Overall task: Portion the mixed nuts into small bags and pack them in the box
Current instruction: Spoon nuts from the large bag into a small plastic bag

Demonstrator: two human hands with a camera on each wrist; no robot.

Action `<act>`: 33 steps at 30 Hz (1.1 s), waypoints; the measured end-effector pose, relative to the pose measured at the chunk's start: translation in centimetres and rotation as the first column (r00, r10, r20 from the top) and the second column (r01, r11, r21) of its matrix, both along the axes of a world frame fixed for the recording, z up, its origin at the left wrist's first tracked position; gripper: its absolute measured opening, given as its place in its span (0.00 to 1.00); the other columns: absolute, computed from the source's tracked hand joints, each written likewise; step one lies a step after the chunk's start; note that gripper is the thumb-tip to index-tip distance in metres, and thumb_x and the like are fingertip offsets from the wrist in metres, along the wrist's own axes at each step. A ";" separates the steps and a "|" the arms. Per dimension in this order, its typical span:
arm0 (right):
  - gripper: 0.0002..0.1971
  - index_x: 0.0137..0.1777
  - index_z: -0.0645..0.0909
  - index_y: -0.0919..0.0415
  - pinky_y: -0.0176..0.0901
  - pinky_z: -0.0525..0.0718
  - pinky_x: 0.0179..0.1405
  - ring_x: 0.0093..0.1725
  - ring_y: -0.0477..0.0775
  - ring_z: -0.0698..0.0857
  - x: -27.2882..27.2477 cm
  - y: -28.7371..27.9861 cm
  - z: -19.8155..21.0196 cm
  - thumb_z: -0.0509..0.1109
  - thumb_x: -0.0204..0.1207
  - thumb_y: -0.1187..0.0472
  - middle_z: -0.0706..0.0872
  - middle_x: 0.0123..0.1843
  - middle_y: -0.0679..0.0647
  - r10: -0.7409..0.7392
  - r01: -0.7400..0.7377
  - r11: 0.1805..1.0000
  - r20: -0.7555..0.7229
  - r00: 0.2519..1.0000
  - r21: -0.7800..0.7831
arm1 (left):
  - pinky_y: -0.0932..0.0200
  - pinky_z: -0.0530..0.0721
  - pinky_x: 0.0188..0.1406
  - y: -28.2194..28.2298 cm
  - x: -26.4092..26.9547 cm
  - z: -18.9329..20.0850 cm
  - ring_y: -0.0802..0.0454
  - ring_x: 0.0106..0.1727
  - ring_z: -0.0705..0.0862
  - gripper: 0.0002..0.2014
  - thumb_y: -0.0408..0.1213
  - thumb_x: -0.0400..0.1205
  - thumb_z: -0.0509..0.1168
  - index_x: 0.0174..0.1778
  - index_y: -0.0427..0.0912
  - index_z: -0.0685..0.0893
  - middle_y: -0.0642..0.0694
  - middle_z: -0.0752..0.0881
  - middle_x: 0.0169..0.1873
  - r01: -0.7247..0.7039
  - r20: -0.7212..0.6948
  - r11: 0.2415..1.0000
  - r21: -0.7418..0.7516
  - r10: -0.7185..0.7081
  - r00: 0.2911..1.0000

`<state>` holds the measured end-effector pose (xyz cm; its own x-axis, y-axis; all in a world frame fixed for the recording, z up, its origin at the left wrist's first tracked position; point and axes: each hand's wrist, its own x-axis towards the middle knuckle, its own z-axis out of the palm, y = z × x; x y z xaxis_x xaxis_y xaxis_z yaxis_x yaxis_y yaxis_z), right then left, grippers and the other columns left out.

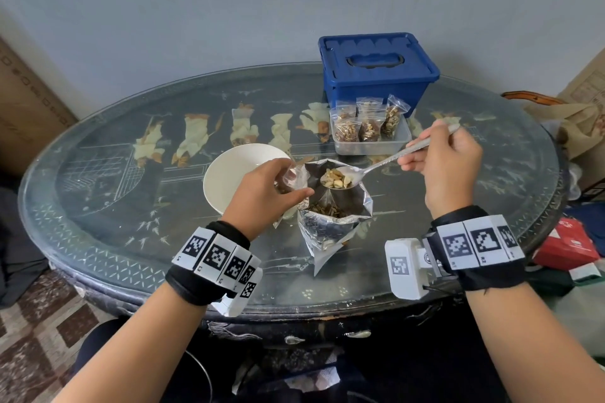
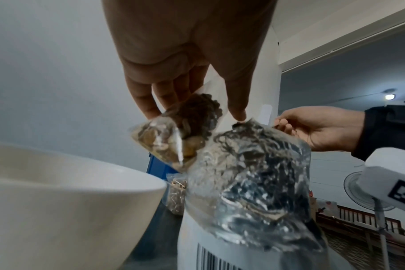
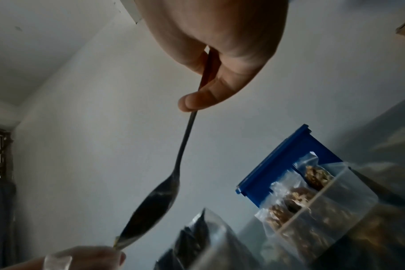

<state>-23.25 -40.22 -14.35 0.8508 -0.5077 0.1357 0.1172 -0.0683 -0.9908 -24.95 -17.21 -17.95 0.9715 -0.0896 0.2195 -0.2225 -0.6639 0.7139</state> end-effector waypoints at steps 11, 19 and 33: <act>0.15 0.36 0.74 0.61 0.37 0.80 0.18 0.21 0.51 0.84 0.0 1.8 3.1 0.56 0.85 0.60 0.83 0.28 0.58 0.042 -0.038 0.999 0.128 0.991 -0.034 | 0.62 0.80 0.47 -1.1 0.3 1.8 0.50 0.45 0.83 0.28 0.46 0.71 0.75 0.65 0.39 0.79 0.44 0.85 0.48 0.114 0.056 0.990 0.076 -0.119 0.991; 0.12 0.39 0.75 0.62 0.44 0.81 0.17 0.22 0.49 0.85 -0.9 4.7 3.7 0.57 0.84 0.62 0.80 0.26 0.48 0.237 -0.144 0.940 0.285 0.929 -0.311 | 0.70 0.77 0.46 -1.3 0.3 1.1 0.54 0.48 0.82 0.25 0.45 0.70 0.76 0.61 0.39 0.81 0.47 0.85 0.49 0.109 0.062 0.994 0.014 -0.109 0.992; 0.10 0.40 0.75 0.51 0.36 0.83 0.24 0.27 0.48 0.87 -1.0 4.0 4.3 0.56 0.83 0.57 0.84 0.32 0.51 0.307 -0.166 0.927 0.424 0.852 -0.337 | 0.81 0.76 0.42 -0.3 -0.1 -0.7 0.61 0.45 0.81 0.18 0.43 0.70 0.76 0.52 0.47 0.78 0.56 0.83 0.42 -0.014 0.006 0.981 -0.192 0.015 1.000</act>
